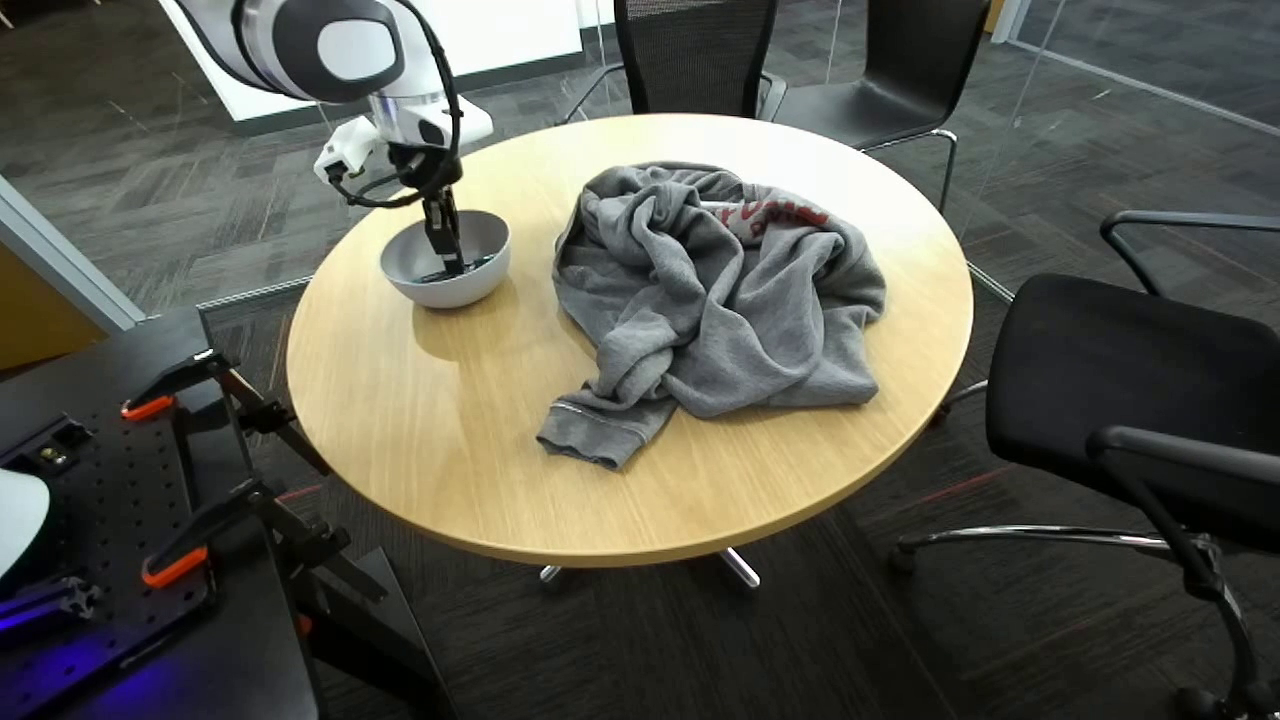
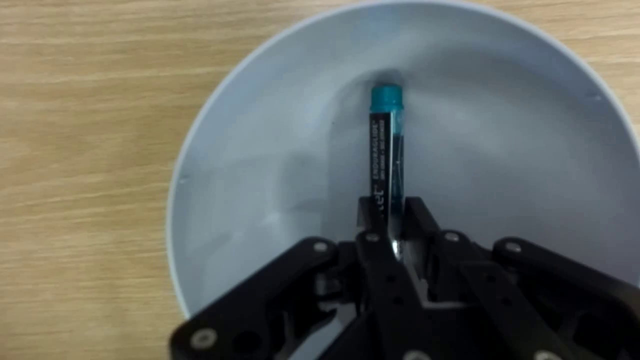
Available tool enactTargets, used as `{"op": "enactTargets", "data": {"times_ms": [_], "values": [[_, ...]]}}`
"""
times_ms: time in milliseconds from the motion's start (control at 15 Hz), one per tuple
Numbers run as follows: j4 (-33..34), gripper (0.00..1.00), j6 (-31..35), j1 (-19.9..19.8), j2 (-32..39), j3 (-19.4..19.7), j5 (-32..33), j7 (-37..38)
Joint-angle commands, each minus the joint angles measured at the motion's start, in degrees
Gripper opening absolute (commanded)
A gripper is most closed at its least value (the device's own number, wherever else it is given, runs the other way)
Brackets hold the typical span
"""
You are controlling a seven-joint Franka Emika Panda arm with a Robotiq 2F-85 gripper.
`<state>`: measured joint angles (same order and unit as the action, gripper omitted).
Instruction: Remove the green marker from the grey bowl
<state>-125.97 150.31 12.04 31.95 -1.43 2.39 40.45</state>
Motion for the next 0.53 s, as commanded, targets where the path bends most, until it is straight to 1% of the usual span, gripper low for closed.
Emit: {"op": "enactTargets", "data": {"times_ms": [0, 467], "values": [[-0.99, 0.04, 0.21, 2.47, -1.09, 1.99, -0.57, -0.18], [-7.47, 0.04, 1.21, 7.68, -8.01, 6.07, 3.07, 3.19]]}}
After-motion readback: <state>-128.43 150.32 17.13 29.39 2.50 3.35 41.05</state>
